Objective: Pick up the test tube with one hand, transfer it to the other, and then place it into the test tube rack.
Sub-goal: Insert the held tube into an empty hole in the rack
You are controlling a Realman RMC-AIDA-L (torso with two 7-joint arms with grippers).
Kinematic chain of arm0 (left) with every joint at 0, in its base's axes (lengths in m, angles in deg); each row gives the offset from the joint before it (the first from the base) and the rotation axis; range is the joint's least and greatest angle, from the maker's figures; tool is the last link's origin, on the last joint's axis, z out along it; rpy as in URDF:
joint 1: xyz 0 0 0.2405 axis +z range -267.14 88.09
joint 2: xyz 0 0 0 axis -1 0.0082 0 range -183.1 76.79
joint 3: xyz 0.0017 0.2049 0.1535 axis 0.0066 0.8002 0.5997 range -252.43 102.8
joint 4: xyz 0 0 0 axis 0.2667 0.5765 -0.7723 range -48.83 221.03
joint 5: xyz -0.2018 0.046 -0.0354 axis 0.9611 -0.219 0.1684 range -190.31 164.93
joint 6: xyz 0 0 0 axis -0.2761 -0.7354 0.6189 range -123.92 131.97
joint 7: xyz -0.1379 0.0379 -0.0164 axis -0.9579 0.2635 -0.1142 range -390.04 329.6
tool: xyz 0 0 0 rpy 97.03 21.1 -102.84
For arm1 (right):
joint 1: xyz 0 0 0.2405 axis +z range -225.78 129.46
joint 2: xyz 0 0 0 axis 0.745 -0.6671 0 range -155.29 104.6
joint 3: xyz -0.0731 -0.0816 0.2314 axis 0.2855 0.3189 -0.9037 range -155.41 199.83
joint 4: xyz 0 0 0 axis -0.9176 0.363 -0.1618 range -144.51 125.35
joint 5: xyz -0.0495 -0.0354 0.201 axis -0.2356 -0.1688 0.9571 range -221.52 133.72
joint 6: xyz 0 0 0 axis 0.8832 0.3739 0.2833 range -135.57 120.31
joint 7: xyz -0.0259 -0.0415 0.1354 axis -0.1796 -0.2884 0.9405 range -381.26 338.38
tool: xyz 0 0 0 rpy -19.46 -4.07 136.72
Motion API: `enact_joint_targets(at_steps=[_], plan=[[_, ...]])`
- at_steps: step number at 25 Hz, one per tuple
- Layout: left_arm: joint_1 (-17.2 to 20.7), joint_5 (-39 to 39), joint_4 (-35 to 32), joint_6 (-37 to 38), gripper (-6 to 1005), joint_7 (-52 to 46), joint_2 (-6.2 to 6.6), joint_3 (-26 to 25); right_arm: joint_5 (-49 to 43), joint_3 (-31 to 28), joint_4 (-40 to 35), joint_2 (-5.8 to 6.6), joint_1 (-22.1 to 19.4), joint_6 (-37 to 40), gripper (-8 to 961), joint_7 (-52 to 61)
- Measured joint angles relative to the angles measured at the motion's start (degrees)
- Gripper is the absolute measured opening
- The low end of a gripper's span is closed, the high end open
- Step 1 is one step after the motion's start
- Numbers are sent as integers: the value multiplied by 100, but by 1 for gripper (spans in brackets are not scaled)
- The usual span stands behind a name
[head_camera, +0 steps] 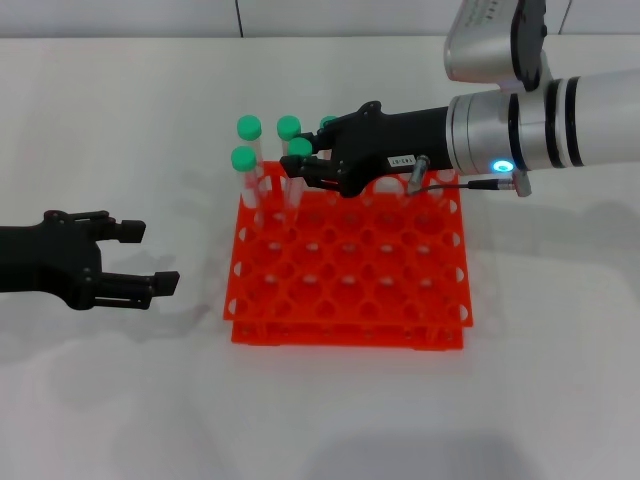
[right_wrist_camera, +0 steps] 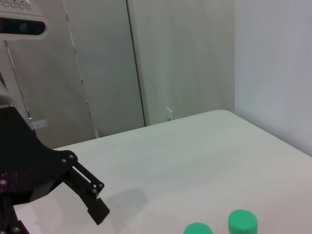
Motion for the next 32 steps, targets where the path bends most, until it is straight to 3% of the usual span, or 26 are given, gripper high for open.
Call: enact_joint_targets(at_steps=[32], plan=[[-17,0,36,-9,889,17,1,0,-1,79,5,0,128,1,266,78]])
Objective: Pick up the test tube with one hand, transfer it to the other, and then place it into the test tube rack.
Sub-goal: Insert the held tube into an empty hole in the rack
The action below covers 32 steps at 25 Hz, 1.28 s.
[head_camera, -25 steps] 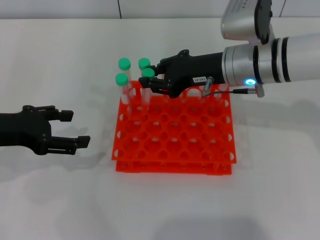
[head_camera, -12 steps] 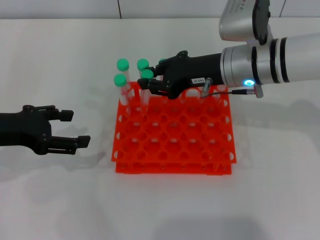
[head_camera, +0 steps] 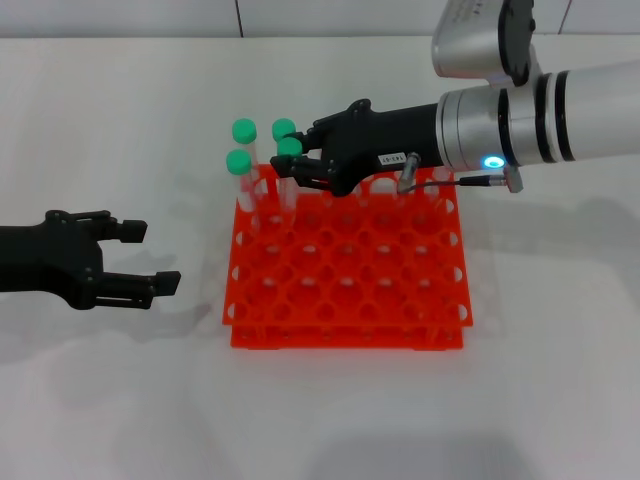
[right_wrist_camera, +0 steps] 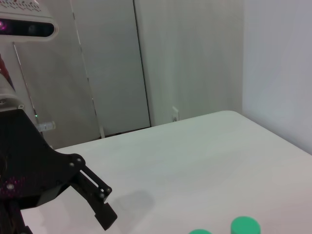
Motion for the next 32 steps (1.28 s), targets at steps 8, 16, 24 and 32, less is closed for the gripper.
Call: enact_joint_targets(at_steps=[8,16,24,32], plan=[[0,0,0,0,889,0,0,0,0,5,5,0,5,1,265,1],[-18,0,1,-10,889,8,0,0,2,9,5,0,4,4,265,1],[-35,0,15,-18,889,9,0,0,2,8,5,8,9,33,275,0],[-35,0,18,-56,889,9,0,0,1,8,4,13,30,43,300,-23]])
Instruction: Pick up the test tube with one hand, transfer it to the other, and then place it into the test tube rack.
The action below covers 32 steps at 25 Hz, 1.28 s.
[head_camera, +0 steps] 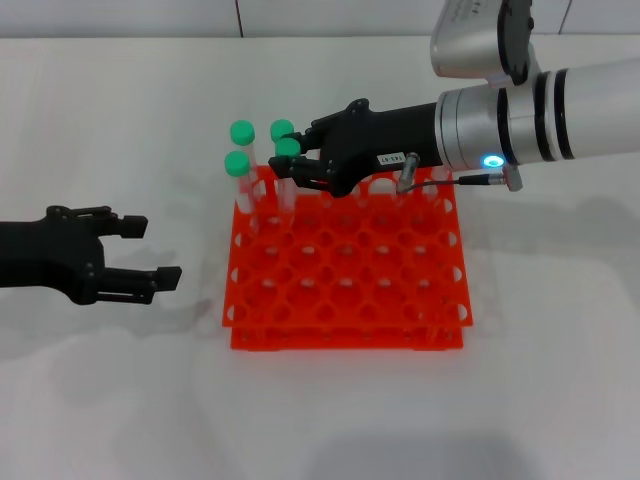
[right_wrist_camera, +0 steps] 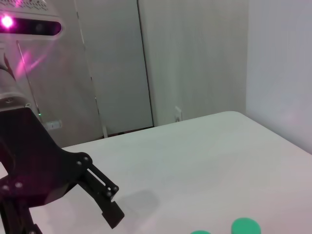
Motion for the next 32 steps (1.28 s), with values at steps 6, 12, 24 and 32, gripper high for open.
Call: enact_joint_targets(at_steps=[6,12,24,32], plan=[[0,0,7,-15,890,0,6,0,-14,0,-13,5,31,28,319,-8],[13,0,10,-15,890,0,23,-4,-27,0,-241,14,-64,73,459,14],[18,32,8,21,889,64,22,-33,-71,-410,-1503,107,-1132,299,784,39],[-9,62,8,30,889,98,8,-37,-1195,-1992,-1499,150,-1353,1643,780,656]])
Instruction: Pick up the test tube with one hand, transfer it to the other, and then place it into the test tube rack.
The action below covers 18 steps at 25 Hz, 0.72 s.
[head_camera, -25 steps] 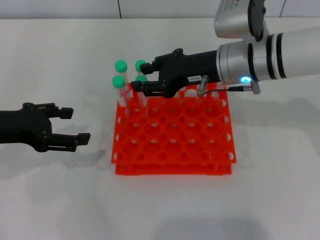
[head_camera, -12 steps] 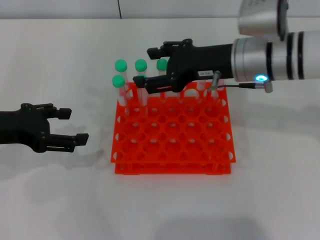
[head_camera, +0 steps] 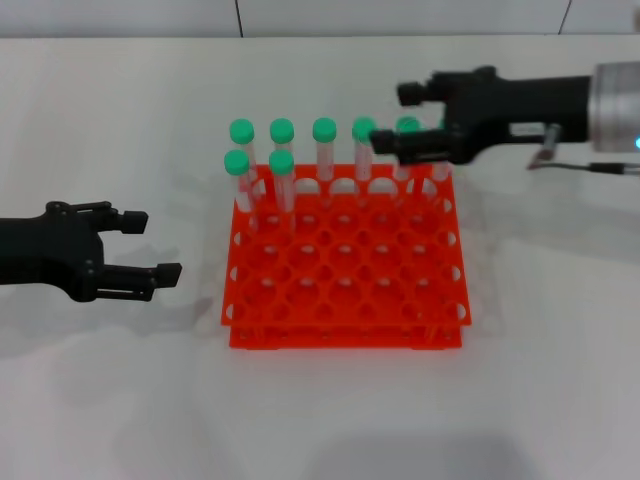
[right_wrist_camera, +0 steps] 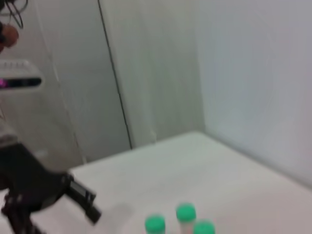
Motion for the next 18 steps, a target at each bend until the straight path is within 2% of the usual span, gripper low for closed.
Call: enact_joint_targets(at_steps=[5,10,18], plan=[[-15,118,0,4,889,3,-14,25,-864,-711,-48,31,-13,836,777,197],[-17,318,0,16,890,6,-17,35,-974,-774,-100,114,-93,1033,776,180],[-16,438,0,18,890,45,-26,29,-1032,-779,-152,106,-146,1032,776,111]])
